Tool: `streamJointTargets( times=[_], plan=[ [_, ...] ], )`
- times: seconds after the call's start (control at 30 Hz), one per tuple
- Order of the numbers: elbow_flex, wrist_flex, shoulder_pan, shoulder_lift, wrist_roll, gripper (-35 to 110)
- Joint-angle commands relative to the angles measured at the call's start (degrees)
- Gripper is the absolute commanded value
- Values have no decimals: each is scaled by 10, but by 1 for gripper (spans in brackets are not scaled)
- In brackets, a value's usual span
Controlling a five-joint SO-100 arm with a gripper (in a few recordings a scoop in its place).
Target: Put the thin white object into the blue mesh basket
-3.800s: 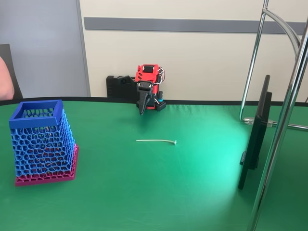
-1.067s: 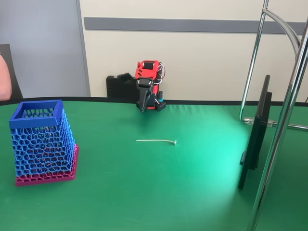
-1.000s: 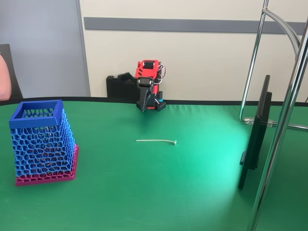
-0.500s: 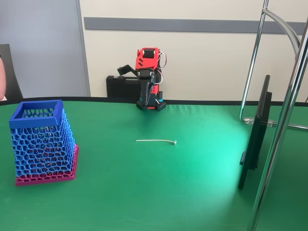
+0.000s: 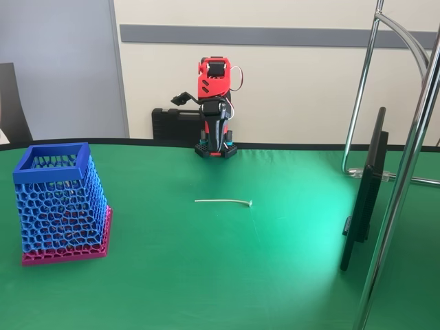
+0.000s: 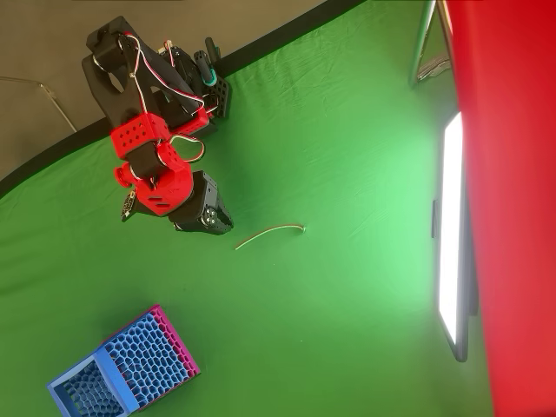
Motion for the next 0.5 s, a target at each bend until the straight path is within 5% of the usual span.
streamJointTargets(
  times=[0.0, 0.47],
  plan=[
    [-45, 3, -15, -47, 23, 1],
    [-185, 39, -83, -220, 108, 1]
  ],
)
